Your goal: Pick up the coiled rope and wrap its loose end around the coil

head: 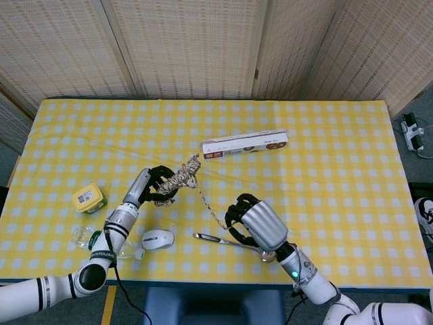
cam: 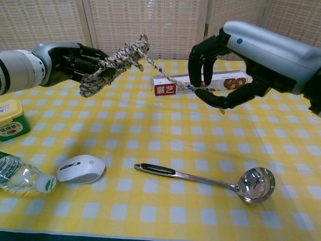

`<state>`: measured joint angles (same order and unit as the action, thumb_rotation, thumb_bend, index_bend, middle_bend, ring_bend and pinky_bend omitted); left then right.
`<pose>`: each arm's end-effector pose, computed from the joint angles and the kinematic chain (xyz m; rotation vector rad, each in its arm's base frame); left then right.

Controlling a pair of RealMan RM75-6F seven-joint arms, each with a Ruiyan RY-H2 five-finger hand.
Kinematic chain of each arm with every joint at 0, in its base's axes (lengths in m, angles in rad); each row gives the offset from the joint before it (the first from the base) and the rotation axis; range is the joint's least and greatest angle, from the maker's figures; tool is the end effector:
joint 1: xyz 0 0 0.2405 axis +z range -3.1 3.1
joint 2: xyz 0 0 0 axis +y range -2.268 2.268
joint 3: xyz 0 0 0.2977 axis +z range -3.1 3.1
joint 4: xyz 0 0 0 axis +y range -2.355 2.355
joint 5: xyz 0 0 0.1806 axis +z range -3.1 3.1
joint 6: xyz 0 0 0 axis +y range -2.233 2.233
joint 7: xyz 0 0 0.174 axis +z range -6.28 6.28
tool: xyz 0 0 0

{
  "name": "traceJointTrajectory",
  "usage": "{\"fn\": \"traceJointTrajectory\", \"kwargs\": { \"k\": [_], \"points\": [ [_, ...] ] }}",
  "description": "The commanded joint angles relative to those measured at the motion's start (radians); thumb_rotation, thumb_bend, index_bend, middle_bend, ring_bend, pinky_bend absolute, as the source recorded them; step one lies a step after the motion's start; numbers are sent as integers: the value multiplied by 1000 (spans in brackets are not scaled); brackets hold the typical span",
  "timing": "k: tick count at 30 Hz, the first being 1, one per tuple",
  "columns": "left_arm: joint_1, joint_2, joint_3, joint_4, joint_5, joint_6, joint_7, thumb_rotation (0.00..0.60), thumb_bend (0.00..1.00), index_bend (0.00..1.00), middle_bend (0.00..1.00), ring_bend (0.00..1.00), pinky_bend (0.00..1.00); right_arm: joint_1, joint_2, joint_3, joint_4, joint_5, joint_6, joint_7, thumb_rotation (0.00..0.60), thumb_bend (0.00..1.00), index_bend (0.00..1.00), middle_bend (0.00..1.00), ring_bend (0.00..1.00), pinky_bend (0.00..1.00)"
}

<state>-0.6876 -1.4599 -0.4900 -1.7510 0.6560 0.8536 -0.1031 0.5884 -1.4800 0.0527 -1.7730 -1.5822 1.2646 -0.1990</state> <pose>-0.1496 0.4023 0.0455 -1.1985 -1.9369 -1.3437 -0.1242 -0.2965 0.0451 1.9130 -0.8623 1.4230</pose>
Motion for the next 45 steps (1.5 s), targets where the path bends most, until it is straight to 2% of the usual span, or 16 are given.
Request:
{"fn": "traceJointTrajectory", "kwargs": {
  "k": [1, 7, 14, 21, 31, 37, 45],
  "points": [
    [60, 59, -61, -49, 57, -63, -149, 600, 519, 631, 630, 618, 628, -2, -13, -6, 40, 26, -35, 24, 600, 494, 753, 538, 485, 301],
    [111, 93, -90, -93, 188, -75, -285, 600, 520, 631, 631, 619, 627, 6, -45, 2, 103, 62, -84, 39, 600, 496, 754, 538, 485, 303],
    [142, 114, -66, -126, 362, -83, -385, 600, 521, 632, 631, 619, 615, 33, -53, 62, 108, 135, -144, 98, 600, 496, 754, 538, 485, 303],
    [144, 112, 3, -95, 578, -55, -431, 600, 519, 632, 631, 618, 606, 86, -30, 174, 83, 288, -227, 109, 600, 506, 754, 538, 484, 307],
    [105, 89, 116, -11, 805, 13, -488, 600, 519, 638, 636, 616, 597, 132, -9, 264, 34, 420, -259, 96, 600, 530, 754, 541, 499, 337],
    [77, 67, 182, 37, 891, 62, -463, 600, 519, 638, 636, 618, 597, 153, -5, 298, 3, 470, -253, 89, 600, 545, 754, 549, 515, 380],
    [41, 42, 241, 89, 912, 86, -369, 600, 519, 638, 636, 620, 596, 155, 0, 294, -38, 463, -225, 86, 600, 553, 754, 560, 525, 419]
  ]
}}
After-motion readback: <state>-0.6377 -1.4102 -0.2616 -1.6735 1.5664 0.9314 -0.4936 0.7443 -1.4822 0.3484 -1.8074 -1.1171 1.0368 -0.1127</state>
